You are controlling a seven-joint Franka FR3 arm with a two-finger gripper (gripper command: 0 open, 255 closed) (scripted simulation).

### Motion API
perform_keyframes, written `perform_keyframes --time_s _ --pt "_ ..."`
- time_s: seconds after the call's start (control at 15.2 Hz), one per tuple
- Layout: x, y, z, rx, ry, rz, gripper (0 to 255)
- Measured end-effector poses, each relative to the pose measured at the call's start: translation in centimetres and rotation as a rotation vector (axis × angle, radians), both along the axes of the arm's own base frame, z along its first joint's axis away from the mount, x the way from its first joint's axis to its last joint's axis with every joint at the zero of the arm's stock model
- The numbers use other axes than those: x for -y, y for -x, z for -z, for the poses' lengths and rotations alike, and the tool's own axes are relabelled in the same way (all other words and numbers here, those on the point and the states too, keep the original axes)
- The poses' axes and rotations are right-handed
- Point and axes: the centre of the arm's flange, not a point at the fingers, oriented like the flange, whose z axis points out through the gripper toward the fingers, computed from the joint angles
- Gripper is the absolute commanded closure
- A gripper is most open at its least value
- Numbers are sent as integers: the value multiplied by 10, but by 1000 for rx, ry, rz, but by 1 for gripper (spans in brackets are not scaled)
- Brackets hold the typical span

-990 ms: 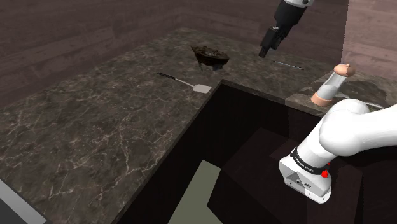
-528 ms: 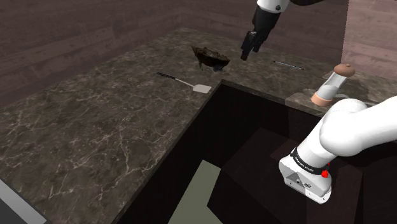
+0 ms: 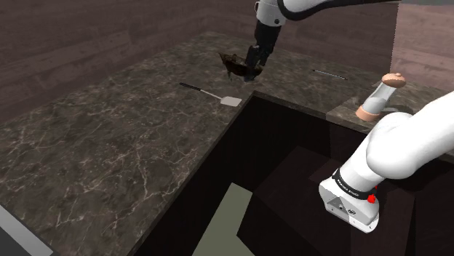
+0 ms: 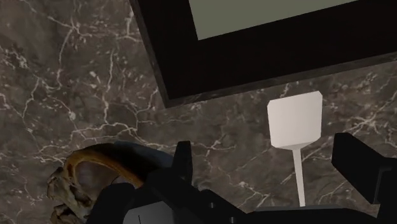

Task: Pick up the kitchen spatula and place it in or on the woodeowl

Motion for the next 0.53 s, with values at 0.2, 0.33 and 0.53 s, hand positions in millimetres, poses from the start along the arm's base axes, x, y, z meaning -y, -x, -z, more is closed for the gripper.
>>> perform_keyframes --time_s 0.2,0.33,0.53 --pt "-20 -33 13 -10 -6 -32 0" --pt "-31 -52 26 -17 -10 -53 0" --pt "-52 -84 43 -27 -16 -84 0"
